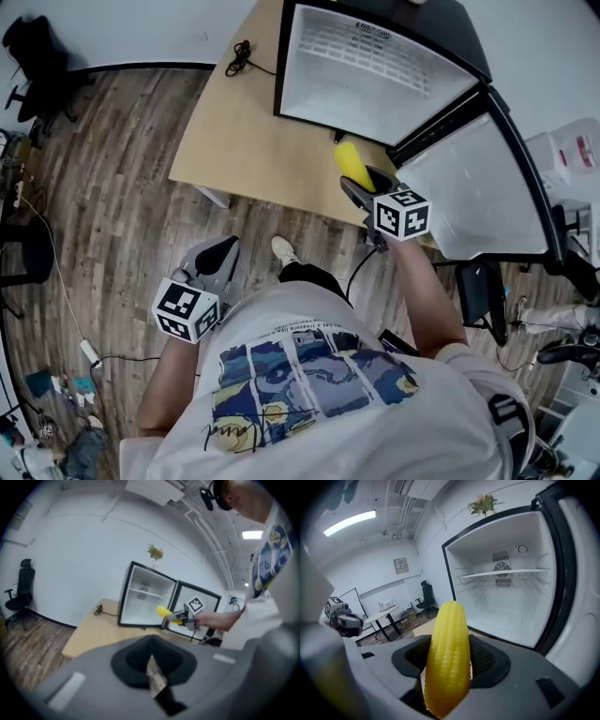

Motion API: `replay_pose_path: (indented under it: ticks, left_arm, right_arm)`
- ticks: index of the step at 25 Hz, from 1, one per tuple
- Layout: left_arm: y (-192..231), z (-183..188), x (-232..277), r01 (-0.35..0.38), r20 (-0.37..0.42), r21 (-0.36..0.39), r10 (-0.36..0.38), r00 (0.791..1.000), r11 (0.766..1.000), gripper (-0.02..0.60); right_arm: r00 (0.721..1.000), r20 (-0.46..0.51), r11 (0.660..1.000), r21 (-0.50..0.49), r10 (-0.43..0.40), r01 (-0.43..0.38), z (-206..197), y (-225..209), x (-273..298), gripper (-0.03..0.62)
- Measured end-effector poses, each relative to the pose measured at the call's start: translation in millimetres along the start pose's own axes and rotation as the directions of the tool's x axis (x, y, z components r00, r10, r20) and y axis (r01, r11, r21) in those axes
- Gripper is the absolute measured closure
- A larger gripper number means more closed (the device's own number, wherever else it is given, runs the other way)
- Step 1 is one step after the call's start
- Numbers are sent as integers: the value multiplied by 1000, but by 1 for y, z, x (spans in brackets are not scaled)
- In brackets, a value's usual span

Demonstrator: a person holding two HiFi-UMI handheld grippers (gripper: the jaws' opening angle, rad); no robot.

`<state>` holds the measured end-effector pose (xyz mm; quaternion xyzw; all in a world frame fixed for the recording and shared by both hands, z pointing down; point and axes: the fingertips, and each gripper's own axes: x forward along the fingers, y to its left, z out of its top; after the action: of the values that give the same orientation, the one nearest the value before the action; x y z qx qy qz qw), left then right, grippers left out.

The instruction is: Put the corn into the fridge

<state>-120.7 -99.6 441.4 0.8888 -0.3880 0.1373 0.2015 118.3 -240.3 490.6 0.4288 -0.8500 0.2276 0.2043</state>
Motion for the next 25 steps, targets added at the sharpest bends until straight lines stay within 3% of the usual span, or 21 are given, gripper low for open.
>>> replay_pose_path:
  ticks: [5, 12, 25]
  left_arm:
    - [29, 31, 22, -87, 25, -17, 87, 996, 996, 572]
    - [56, 47, 41, -194, 24, -56, 195, 980, 979, 571]
    - [84, 45, 39, -370, -19, -130, 370, 929, 920, 572]
  right_arm:
    - [999, -37, 998, -59, 20, -22, 33, -35, 58, 349]
    - [996, -86, 995, -100, 13, -22, 57, -86, 132, 349]
    - [992, -120, 995, -87, -49, 38, 78, -152, 239, 349]
